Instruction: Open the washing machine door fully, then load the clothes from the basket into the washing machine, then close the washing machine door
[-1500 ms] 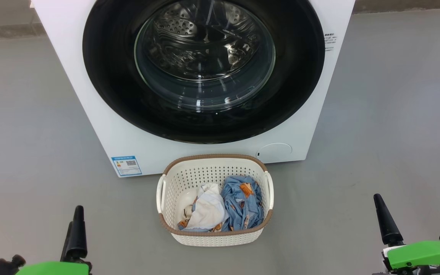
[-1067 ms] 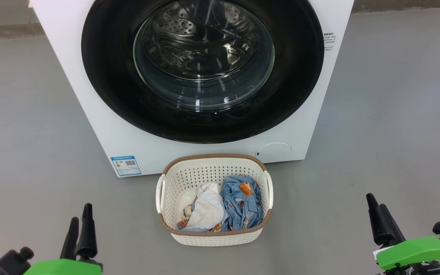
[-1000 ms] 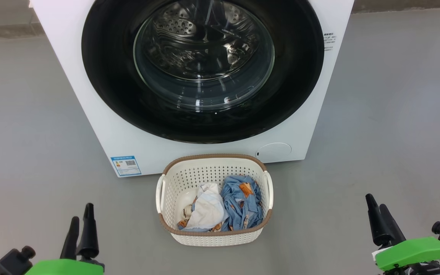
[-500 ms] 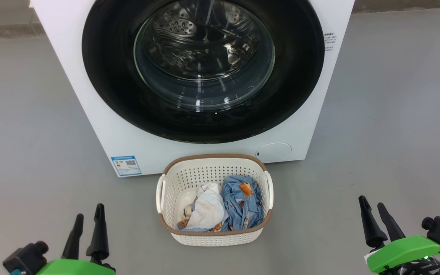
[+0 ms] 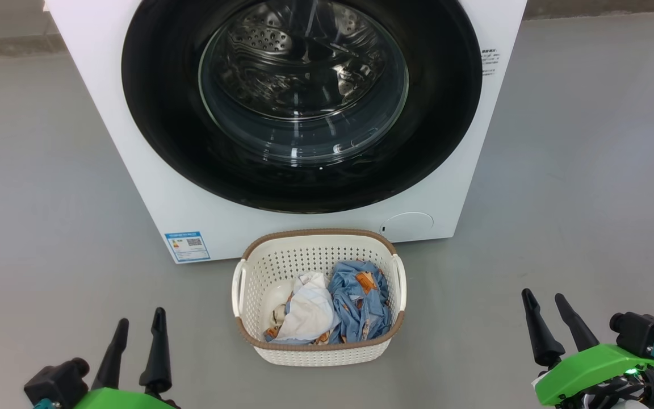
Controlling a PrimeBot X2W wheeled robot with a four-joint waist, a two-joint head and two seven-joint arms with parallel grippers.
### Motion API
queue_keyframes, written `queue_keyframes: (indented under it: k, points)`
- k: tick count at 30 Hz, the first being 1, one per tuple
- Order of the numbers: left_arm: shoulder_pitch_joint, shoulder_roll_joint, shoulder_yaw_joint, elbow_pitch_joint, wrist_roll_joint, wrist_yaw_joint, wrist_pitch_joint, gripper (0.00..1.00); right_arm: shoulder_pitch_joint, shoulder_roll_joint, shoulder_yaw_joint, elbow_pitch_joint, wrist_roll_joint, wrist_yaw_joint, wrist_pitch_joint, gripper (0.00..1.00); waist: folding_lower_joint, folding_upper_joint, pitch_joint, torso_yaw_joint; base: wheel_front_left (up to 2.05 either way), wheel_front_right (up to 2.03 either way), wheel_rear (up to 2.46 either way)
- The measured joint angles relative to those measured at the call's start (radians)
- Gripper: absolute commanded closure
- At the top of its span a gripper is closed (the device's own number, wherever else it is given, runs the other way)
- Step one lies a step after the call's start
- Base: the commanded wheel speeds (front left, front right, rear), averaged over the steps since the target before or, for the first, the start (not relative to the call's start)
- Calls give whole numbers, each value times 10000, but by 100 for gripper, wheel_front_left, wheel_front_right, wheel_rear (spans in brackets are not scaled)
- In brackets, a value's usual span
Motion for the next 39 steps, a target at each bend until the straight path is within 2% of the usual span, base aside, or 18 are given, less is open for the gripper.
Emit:
queue_keyframes:
  k: [29, 39]
  points:
    - [-231, -4, -222, 874, 2872, -69, -825, 0, -193, -134, 94, 134, -3229, 0, -529, 0, 0, 0, -12, 20, 0, 0, 0]
    - [-237, -4, -245, 1016, 2991, -69, -878, 0, -198, -174, 71, 38, -3317, 0, -527, 0, 0, 0, 24, 29, 0, 0, 0]
